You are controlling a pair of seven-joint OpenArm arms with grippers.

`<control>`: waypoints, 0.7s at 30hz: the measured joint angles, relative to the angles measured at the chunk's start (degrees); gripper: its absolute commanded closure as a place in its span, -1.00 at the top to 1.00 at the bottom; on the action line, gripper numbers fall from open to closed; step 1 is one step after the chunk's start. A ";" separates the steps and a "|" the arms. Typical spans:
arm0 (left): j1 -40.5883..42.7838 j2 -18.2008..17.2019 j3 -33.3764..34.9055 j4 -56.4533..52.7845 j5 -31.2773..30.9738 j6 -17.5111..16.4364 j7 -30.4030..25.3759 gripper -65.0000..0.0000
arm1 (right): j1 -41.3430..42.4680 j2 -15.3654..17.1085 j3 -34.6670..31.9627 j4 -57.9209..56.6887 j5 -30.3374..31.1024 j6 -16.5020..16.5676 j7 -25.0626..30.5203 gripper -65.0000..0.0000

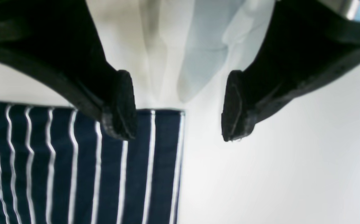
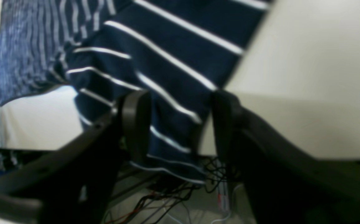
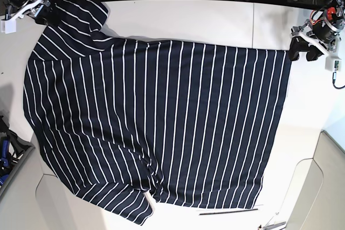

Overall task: Fold the T-shirt properly
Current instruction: 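Lower both grippers and pinch the shirt's shoulder edges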

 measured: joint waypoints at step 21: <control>-1.86 0.26 0.00 -4.66 -1.62 0.02 -1.07 0.39 | 2.62 0.13 -6.45 0.11 0.37 0.42 0.44 -0.02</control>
